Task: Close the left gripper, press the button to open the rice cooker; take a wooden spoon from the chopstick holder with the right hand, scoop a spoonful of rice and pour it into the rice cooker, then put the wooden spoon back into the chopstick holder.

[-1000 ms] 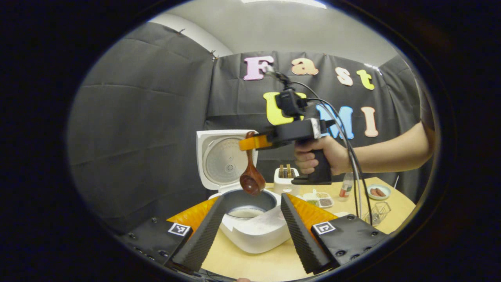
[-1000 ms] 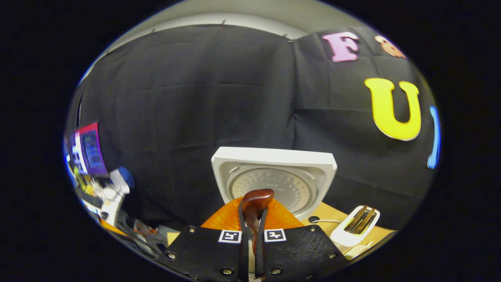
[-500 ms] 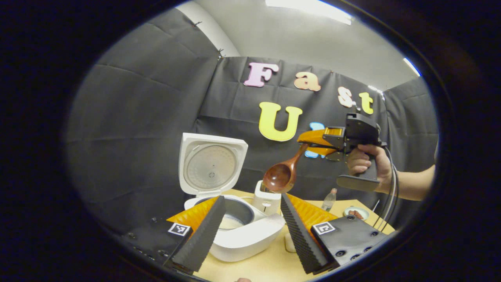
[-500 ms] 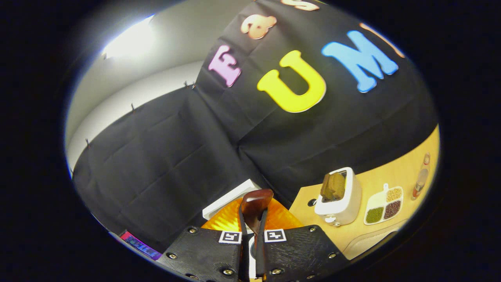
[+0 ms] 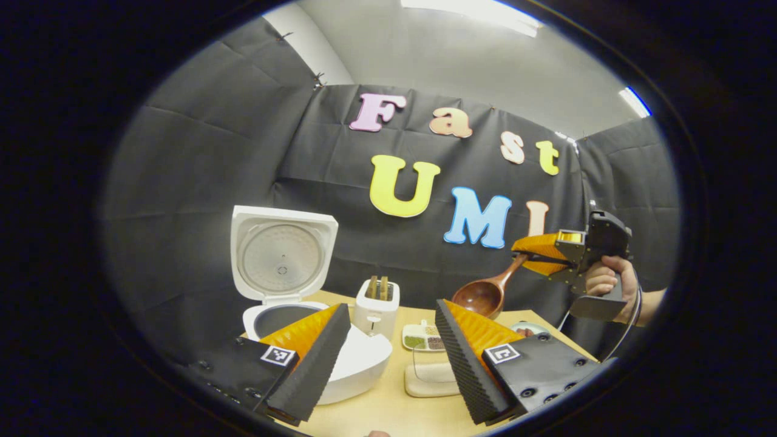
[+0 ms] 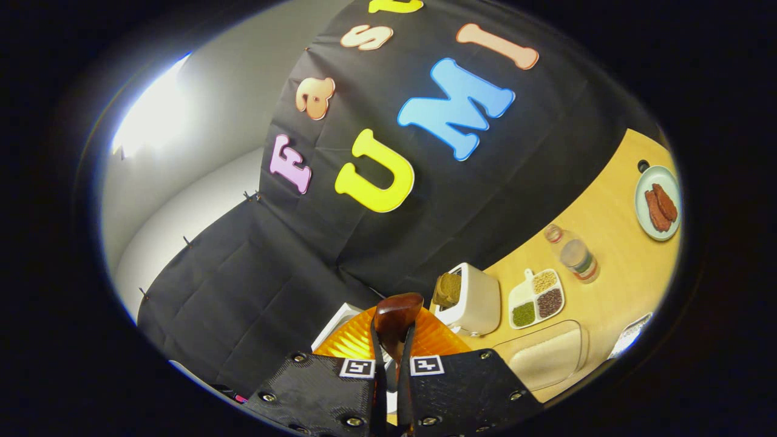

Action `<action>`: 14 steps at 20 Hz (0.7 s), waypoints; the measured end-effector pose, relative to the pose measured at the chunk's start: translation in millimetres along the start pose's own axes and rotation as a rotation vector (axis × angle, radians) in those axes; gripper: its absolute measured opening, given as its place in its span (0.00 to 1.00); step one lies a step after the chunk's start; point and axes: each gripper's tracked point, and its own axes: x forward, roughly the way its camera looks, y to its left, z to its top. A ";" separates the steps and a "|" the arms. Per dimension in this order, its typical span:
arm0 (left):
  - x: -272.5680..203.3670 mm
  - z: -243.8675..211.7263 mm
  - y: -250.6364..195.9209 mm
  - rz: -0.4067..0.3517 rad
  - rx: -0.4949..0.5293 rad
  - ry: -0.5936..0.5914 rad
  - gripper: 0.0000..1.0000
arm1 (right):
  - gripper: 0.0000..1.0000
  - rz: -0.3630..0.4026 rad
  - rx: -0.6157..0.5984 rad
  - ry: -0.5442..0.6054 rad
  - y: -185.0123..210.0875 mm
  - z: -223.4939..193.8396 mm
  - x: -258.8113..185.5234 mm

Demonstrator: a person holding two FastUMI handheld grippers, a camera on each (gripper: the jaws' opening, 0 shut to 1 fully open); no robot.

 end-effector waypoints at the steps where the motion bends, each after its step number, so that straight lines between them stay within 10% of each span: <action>1: 0.6 -0.9 -7.1 -0.001 0.005 0.000 0.98 | 0.07 -0.012 0.007 -0.013 -8.9 8.5 -13.9; 14: 27.9 -11.6 -80.5 -0.085 0.037 0.036 0.96 | 0.06 -0.322 -0.123 -0.137 -128.7 63.7 -116.3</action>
